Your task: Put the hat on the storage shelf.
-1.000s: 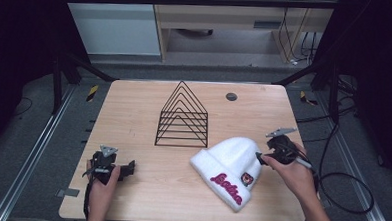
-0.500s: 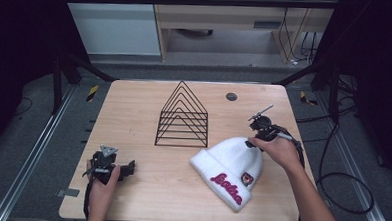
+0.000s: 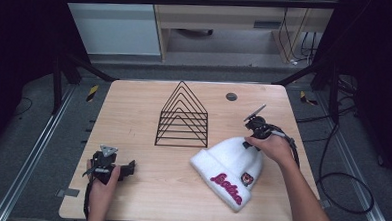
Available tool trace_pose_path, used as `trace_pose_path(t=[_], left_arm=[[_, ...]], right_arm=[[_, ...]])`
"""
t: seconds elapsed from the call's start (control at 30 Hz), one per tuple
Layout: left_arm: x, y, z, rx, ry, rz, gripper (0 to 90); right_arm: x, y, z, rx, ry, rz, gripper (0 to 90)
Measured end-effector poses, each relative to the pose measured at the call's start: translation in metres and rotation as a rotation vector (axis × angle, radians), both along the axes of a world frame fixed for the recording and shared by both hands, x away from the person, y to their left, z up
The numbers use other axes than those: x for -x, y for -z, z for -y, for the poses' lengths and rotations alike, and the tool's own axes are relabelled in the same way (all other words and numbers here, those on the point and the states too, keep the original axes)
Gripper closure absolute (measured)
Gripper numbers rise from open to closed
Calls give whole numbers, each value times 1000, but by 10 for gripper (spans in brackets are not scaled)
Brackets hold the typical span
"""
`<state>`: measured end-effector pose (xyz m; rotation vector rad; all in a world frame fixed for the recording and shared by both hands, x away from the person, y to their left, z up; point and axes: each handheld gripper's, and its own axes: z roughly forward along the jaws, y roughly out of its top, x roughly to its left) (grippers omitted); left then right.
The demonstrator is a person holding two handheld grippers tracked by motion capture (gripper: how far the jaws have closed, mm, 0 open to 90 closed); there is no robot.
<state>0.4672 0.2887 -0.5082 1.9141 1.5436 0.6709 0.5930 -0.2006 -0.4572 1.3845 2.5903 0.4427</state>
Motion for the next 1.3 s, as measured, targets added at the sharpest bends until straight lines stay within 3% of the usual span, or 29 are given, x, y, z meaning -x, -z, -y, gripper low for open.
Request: trace_pose_path(t=[0.7, 1.3], left_arm=[[0, 0, 0, 2, 0, 0, 0], [0, 0, 0, 2, 0, 0, 0]], right_arm=[[1, 8, 2, -3, -3, -20, 503], [3, 9, 0, -17, -19, -42, 669]])
